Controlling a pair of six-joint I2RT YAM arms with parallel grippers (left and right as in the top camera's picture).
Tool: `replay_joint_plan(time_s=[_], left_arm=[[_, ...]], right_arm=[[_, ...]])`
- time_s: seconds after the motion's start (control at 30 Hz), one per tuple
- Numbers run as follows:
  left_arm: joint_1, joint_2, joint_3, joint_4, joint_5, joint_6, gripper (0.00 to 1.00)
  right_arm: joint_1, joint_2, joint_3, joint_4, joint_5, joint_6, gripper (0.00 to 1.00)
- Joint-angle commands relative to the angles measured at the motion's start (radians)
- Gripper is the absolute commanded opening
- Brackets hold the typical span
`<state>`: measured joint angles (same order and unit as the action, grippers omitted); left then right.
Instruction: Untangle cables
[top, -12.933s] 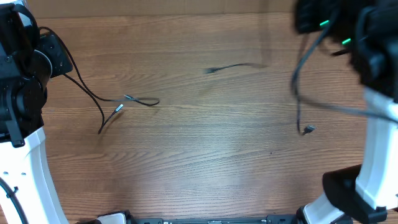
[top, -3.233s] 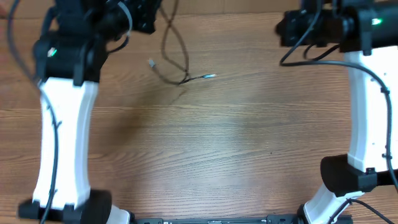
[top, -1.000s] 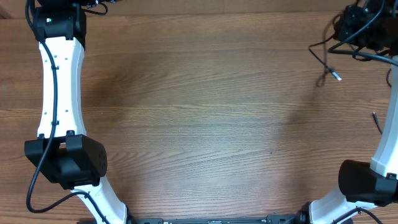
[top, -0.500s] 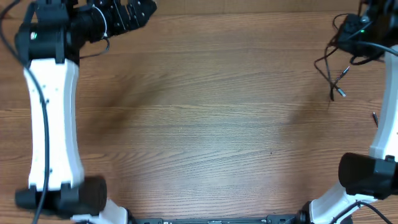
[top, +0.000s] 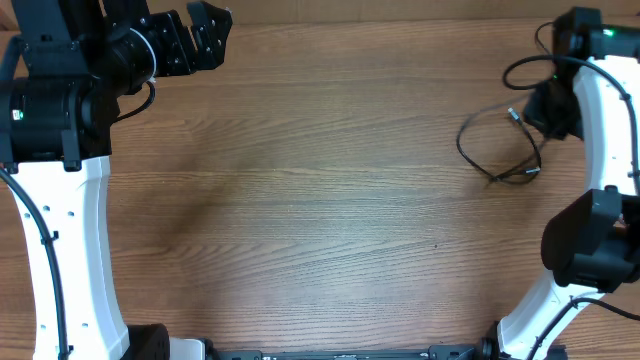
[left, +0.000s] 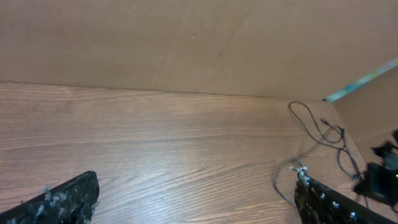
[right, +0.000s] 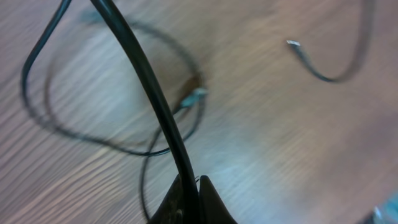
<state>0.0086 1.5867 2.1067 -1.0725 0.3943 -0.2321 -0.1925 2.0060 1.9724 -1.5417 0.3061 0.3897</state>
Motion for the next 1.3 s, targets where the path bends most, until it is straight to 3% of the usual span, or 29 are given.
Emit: replay_joint_plan(time_s=[0.0,0.23,0.43,0.63,0.73,0.9,1.07,1.27], left_arm=[[0.004,0.002,0.004,-0.004,-0.017,0.02,1.0],[0.004,0.002,0.004,-0.023,-0.016,0.039,1.0],[0.003,0.002,0.004,-0.028,-0.016,0.046,1.0],[0.002,0.002,0.004,-0.035,0.002,0.045,1.0],[-0.009,0.002,0.004,-0.04,0.015,0.046,1.0],[-0.038,0.002,0.004,-0.041,0.017,0.046,1.0],[-0.054,0.002,0.004,-0.039,0.017,0.046,1.0],[-0.063,0.001,0.004,-0.064,0.019,0.046,1.0]], right_arm=[[-0.036,-0.02,0.005,-0.001,0.095,0.085,0.04],[-0.05,-0.072,0.15,-0.017,0.072,-0.005,0.04],[-0.052,-0.103,0.482,-0.103,0.078,-0.001,0.04],[-0.053,-0.107,0.724,-0.05,0.293,0.012,0.04],[-0.053,-0.108,0.74,-0.001,0.415,0.062,0.04],[-0.053,-0.086,0.712,0.003,0.323,0.06,0.04],[-0.051,-0.045,0.684,-0.031,0.351,0.098,0.04],[-0.14,-0.04,0.687,0.074,0.346,0.035,0.04]])
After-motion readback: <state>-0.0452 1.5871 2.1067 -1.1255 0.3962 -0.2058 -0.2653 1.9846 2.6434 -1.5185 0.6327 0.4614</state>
